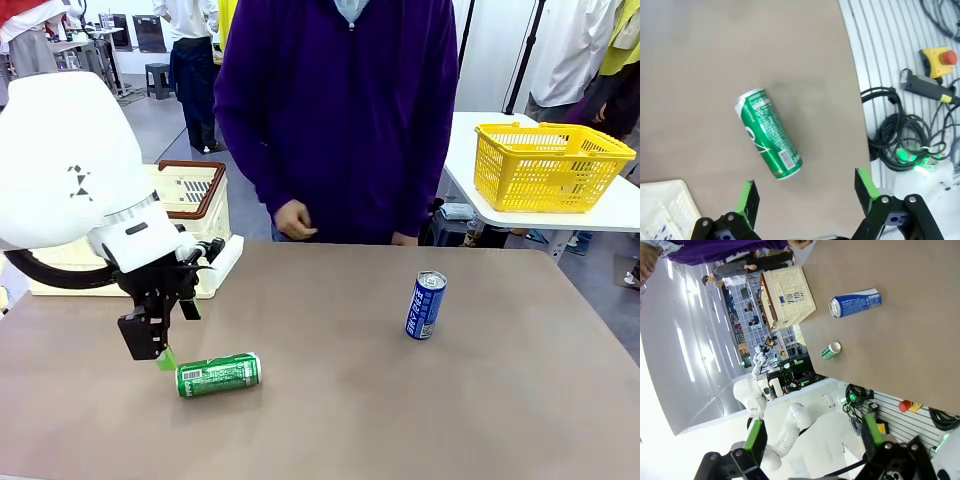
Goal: Place the drinks into the Shopping basket.
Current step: Pick up one drink and place it into the Shopping basket.
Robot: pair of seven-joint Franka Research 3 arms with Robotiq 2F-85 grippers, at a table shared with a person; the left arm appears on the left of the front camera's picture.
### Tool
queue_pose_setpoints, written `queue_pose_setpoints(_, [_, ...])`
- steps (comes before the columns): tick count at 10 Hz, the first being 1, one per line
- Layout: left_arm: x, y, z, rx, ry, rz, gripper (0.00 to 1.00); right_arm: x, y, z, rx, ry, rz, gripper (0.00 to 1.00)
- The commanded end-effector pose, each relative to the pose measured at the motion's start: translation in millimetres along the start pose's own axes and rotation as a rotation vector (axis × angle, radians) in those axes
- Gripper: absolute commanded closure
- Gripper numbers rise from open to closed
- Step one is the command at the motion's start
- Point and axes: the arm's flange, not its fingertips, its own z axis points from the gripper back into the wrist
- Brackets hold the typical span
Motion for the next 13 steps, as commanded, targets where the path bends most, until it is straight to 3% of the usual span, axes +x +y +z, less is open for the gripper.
queue_pose_setpoints(1, [1.7,12.8,-28.2,0.053,0.066,-0.046,0.00,-1.5,3.7,1.7,0.001,0.003,-0.013,0.00])
queue_pose_setpoints(3, [-5.8,22.0,-61.4,0.040,0.068,-0.087,0.00,-1.5,3.7,1.7,0.001,0.003,-0.013,0.00])
queue_pose_setpoints(6, [-21.1,33.7,-100.3,-0.092,0.000,0.018,0.00,-1.5,3.7,1.7,0.001,0.003,-0.013,0.00])
queue_pose_setpoints(9, [-19.9,44.2,-139.4,-0.119,0.011,0.111,0.00,-1.5,3.7,1.7,0.001,0.003,-0.013,0.00])
queue_pose_setpoints(13, [-15.5,51.4,-151.7,-0.093,0.027,0.144,0.00,-1.5,3.7,1.7,0.001,0.003,-0.013,0.00])
